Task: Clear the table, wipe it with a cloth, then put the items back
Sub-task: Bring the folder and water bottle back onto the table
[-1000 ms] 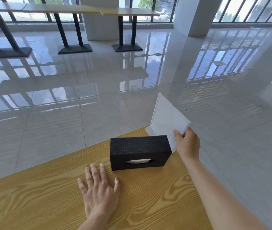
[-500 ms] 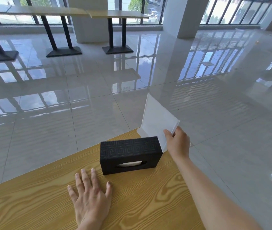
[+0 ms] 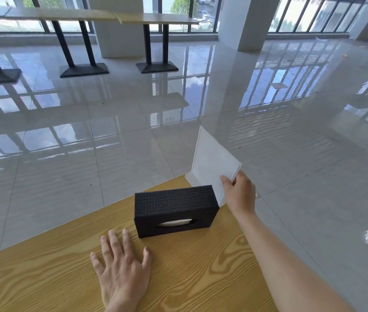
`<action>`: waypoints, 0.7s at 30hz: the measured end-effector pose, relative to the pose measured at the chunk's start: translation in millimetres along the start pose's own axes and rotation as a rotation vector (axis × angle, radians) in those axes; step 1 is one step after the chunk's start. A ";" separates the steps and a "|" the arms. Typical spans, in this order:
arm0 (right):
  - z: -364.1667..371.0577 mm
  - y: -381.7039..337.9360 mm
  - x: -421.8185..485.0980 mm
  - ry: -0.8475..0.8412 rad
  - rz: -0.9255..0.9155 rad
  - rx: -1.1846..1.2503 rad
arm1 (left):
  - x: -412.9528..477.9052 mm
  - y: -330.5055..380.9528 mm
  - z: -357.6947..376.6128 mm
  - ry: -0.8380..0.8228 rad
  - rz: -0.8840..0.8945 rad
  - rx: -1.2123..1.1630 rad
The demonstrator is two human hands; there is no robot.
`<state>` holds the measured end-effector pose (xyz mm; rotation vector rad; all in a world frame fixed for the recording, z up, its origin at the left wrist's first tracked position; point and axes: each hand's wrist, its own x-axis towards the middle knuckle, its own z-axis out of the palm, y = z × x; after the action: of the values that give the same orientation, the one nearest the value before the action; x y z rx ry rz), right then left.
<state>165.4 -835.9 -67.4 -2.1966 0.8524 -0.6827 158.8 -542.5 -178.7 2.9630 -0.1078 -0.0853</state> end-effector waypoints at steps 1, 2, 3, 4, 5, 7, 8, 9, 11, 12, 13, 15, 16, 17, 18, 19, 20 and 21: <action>-0.4 0.2 -0.3 -0.002 -0.004 0.000 | -0.1 -0.1 0.1 0.002 -0.001 0.000; -1.0 0.5 -0.7 -0.003 -0.009 0.002 | -0.4 -0.5 0.3 0.003 -0.003 0.000; -2.0 0.7 -1.3 -0.003 -0.014 0.004 | -0.5 -0.9 0.6 0.004 -0.003 -0.004; -2.9 1.2 -1.8 -0.003 -0.020 0.006 | -0.6 -1.2 0.8 0.004 -0.003 -0.007; -3.8 1.9 -2.5 -0.002 -0.024 0.009 | -0.5 -1.4 0.7 0.004 -0.003 -0.009; -5.9 4.0 -4.1 -0.006 -0.028 0.014 | -0.5 -1.2 0.9 0.008 -0.002 -0.010; -6.8 4.9 -4.9 -0.009 -0.027 0.010 | -0.3 -1.0 1.0 0.011 -0.001 -0.010; -7.9 6.0 -5.8 -0.013 -0.027 0.006 | -0.3 -1.0 0.9 0.012 -0.001 -0.010; -9.9 7.5 -6.7 -0.020 -0.031 -0.001 | -0.1 -0.8 1.3 0.012 -0.001 -0.007; -10.8 8.0 -7.1 -0.022 -0.032 -0.003 | 0.0 -0.8 1.4 0.012 -0.002 -0.006; -11.6 8.2 -7.2 -0.022 -0.032 -0.002 | 0.2 -0.9 1.4 0.015 -0.002 -0.009; -12.3 9.3 -7.1 -0.014 -0.038 -0.004 | 0.4 -0.7 1.3 0.016 -0.002 -0.014; -12.3 10.1 -7.0 -0.009 -0.041 -0.006 | 0.3 -0.6 0.7 0.015 -0.002 -0.015; -12.0 10.7 -6.9 -0.004 -0.042 -0.008 | 0.2 -0.4 0.4 0.016 -0.002 -0.016; -11.7 11.5 -7.0 -0.001 -0.044 -0.007 | 0.1 -0.4 -0.2 0.018 -0.002 -0.016; -11.5 12.0 -7.1 -0.001 -0.045 -0.006 | 0.2 -0.2 -0.9 0.018 -0.002 -0.016; -11.3 12.5 -7.1 -0.003 -0.043 -0.003 | 0.2 -0.3 -0.6 0.019 -0.001 -0.015; -11.4 13.4 -7.1 -0.003 -0.043 0.000 | 0.3 -0.3 -0.6 0.018 0.000 -0.012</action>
<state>148.3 -842.7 -71.6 -2.2213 0.8058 -0.6996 159.1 -542.2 -178.1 2.9511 -0.1048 -0.0598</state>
